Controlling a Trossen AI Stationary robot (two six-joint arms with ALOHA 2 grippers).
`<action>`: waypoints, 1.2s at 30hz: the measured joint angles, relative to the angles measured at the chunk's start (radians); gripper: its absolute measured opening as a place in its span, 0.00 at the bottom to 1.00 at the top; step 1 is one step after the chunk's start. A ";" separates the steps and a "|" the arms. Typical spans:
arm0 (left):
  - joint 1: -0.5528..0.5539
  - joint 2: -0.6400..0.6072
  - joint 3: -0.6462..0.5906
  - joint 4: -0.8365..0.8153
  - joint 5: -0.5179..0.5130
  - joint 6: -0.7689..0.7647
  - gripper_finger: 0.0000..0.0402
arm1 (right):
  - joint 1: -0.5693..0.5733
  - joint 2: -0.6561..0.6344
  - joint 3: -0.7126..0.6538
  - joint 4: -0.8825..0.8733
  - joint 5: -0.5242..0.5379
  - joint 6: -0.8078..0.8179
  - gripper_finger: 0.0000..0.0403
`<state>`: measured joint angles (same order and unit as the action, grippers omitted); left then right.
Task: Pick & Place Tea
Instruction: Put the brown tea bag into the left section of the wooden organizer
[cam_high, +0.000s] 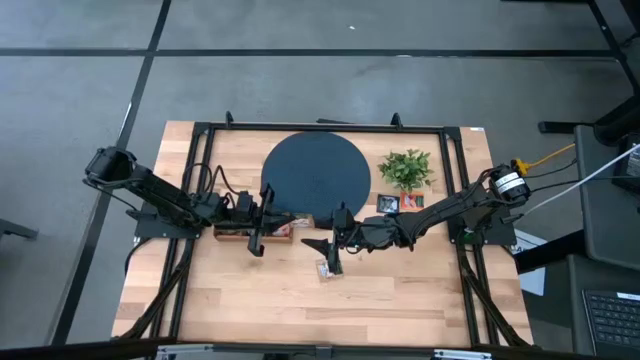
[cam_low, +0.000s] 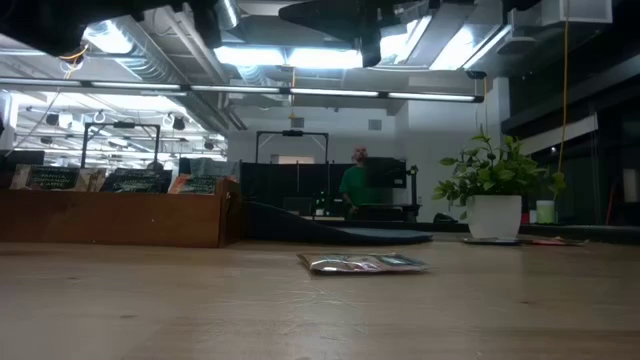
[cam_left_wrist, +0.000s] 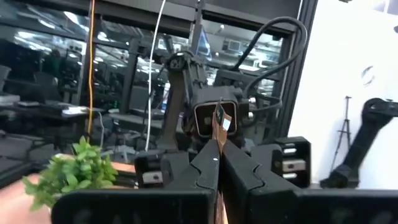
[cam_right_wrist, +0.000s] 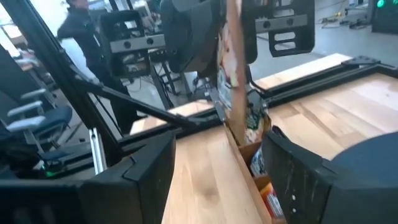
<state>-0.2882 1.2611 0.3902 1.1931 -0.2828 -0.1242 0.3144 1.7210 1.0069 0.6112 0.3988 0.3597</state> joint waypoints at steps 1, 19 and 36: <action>0.000 0.006 0.014 -0.008 -0.003 0.012 0.01 | -0.002 0.004 0.000 0.014 0.000 -0.001 0.59; -0.077 -0.047 0.050 -0.151 -0.133 0.085 0.01 | 0.013 0.013 0.001 0.082 0.088 -0.165 0.48; -0.095 -0.109 0.009 -0.214 -0.162 0.015 0.01 | 0.017 0.013 0.001 0.149 0.023 -0.212 0.02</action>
<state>-0.3836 1.1519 0.3988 0.9787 -0.4447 -0.1094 0.3317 1.7340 1.0077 0.7597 0.4216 0.1482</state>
